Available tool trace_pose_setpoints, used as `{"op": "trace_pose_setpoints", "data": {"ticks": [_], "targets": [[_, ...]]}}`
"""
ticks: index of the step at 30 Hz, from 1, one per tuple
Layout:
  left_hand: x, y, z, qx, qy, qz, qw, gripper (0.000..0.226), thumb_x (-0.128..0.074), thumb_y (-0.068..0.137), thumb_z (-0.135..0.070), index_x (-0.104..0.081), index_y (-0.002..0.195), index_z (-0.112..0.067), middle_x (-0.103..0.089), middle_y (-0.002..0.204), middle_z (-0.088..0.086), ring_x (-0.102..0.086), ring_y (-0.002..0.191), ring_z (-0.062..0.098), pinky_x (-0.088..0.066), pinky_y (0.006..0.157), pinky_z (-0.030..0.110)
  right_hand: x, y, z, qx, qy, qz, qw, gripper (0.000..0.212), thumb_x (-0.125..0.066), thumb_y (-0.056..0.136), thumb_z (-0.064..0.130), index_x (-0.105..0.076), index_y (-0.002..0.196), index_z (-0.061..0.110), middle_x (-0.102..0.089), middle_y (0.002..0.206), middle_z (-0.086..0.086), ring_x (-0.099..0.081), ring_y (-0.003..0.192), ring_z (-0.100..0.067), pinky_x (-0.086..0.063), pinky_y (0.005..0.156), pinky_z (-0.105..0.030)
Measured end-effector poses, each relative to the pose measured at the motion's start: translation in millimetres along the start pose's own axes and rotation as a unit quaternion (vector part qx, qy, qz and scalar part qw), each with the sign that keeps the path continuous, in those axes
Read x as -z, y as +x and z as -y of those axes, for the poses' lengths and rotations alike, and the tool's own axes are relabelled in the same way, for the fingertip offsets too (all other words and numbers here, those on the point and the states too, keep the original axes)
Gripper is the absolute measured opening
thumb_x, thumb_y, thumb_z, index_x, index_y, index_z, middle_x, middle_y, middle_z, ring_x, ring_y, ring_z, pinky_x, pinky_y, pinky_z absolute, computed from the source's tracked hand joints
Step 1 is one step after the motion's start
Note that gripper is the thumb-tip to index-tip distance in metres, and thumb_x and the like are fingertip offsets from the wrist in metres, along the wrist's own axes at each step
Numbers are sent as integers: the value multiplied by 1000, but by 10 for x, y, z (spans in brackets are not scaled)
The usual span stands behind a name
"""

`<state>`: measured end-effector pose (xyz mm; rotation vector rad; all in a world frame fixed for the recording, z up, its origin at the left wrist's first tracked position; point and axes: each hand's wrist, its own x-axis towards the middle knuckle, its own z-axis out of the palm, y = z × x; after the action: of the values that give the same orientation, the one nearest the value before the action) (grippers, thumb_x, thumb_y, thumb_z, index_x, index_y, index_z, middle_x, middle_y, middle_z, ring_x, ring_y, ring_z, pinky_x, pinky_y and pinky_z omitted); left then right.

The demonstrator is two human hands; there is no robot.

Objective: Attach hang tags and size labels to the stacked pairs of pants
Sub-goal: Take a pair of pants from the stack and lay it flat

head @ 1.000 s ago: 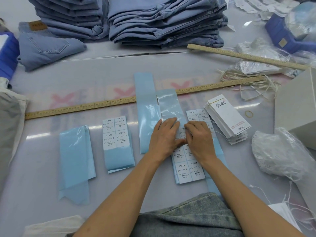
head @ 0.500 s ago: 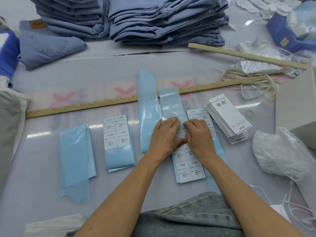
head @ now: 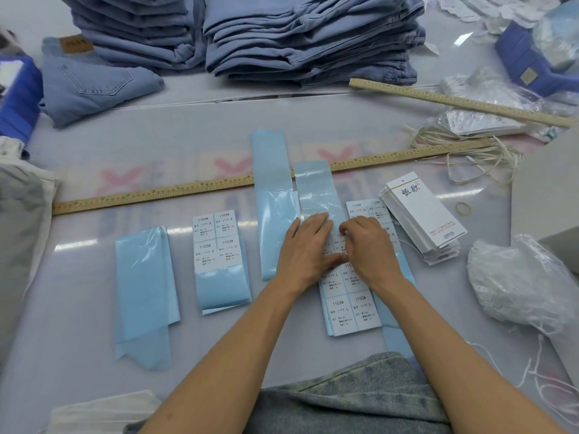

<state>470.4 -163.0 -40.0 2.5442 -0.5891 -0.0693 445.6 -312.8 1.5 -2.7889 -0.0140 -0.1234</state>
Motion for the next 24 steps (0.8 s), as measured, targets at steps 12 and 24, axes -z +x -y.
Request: {"op": "trace_pose_setpoints", "data": {"ticks": [12, 24], "targets": [[-8, 0, -3, 8, 2, -1, 1000, 83, -63, 88, -66, -40, 153, -20, -32, 164, -3, -24, 152, 14, -7, 127, 40, 5, 7, 21, -25, 23, -2, 999, 34, -64, 90, -5, -67, 123, 4, -66, 113, -14, -56, 106, -34, -48, 90, -48], [61, 4, 13, 30, -45, 47, 997, 97, -70, 80, -68, -32, 158, -23, -23, 167, -10, -13, 154, 7, 9, 122, 27, 310, -89, -85, -82, 184, -24, 979, 26, -63, 89, -4, -70, 102, 17, -66, 88, 8, -59, 82, -7, -44, 77, -13]]}}
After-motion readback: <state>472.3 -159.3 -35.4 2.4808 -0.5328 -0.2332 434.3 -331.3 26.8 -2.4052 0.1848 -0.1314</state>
